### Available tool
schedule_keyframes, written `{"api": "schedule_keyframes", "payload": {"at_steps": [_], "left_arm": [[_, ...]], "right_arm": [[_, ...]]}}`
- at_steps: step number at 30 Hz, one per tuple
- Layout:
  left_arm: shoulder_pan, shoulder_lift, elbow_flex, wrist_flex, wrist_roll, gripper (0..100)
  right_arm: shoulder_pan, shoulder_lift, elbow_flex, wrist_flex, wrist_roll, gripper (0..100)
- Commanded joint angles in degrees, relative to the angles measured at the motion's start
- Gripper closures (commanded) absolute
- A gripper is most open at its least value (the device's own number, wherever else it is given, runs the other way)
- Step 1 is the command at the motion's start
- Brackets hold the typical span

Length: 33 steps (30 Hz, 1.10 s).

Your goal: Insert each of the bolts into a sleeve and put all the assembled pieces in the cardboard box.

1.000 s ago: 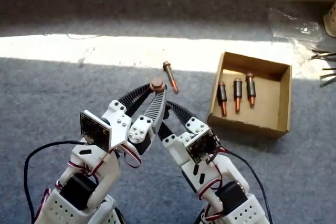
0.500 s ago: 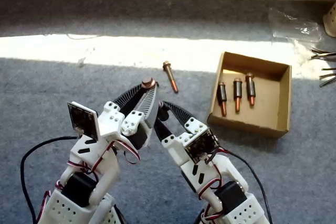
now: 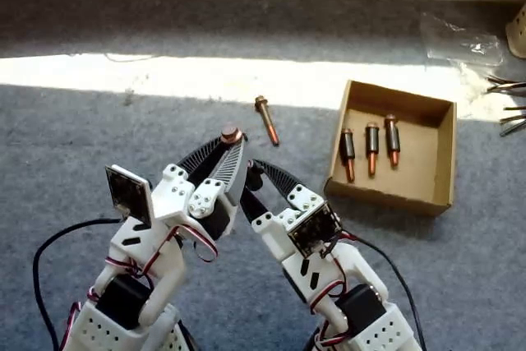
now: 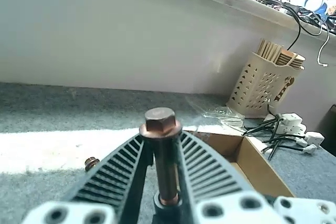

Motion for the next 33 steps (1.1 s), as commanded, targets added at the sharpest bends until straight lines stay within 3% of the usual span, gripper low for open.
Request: {"api": "schedule_keyframes", "payload": {"at_steps": [1,6,10,24,33], "left_arm": [[-1.45,-7.25,1.45,3.60,0.00,99],[3.38,-8.22,3.56,4.13,-2.81,99],[4.97,-8.13,4.44,4.31,-5.36,99],[4.62,-8.13,5.05,4.04,-5.71,98],[5.05,-8.04,5.23,4.22,-5.71,80]], "right_arm": [[0.13,-0.40,8.84,0.04,0.26,99.5],[0.22,-0.40,7.52,0.04,-0.18,99.5],[2.95,-0.40,6.99,0.13,-5.27,99.5],[3.47,-0.40,6.99,0.13,-5.45,99.5],[3.47,-0.40,6.99,0.13,-5.45,99.5]]}}
